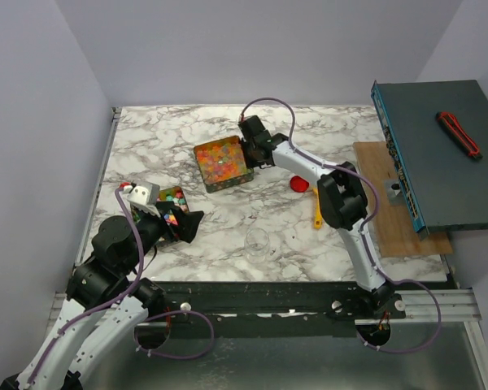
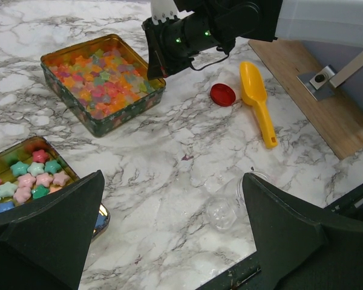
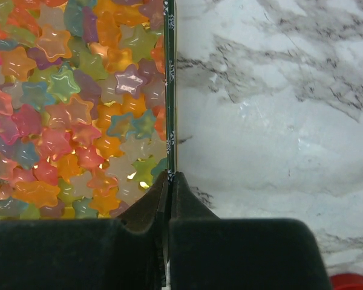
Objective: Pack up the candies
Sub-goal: Move the storage box to the center of the board.
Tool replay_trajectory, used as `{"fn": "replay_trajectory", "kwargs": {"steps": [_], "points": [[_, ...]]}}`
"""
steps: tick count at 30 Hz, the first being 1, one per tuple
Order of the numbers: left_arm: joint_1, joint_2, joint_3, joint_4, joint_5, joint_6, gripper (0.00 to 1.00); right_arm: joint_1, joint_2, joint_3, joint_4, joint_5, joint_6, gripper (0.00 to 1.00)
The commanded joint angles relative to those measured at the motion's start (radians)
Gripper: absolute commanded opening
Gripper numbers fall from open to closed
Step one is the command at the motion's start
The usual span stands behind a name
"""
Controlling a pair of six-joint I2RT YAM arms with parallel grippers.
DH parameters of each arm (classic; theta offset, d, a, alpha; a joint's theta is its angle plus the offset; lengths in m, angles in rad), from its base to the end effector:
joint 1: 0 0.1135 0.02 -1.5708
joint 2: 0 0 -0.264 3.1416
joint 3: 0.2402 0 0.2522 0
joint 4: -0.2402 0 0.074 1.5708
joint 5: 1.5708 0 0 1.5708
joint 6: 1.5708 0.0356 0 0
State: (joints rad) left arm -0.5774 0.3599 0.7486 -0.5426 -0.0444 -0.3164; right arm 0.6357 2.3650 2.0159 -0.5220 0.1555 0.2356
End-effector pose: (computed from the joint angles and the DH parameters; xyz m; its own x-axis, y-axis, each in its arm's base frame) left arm 0.0722 -0.0451 0.3380 -0.2803 -0.1884 -0.9412 0.4434 0.8443 -0.3010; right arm 0.4292 0.3098 0.1876 -0.7168 -0.2423 -0.6539 -0.3486 0.9366 0.0351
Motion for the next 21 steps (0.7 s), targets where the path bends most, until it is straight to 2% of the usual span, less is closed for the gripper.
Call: {"fn": "replay_trajectory", "kwargs": {"steps": [1, 16, 21], "points": [[0.004, 0.012, -0.004, -0.010, -0.013, 0.005, 0.99, -0.013, -0.104, -0.120, 0.014, 0.063, 0.036, 0.01], [0.004, 0.021, -0.004, -0.013, -0.024, 0.002, 0.99, -0.076, -0.329, -0.477, 0.119, 0.172, 0.176, 0.01], [0.004, 0.024, -0.005, -0.014, -0.022, 0.002, 0.99, -0.095, -0.375, -0.541, 0.136, 0.191, 0.182, 0.01]]}}
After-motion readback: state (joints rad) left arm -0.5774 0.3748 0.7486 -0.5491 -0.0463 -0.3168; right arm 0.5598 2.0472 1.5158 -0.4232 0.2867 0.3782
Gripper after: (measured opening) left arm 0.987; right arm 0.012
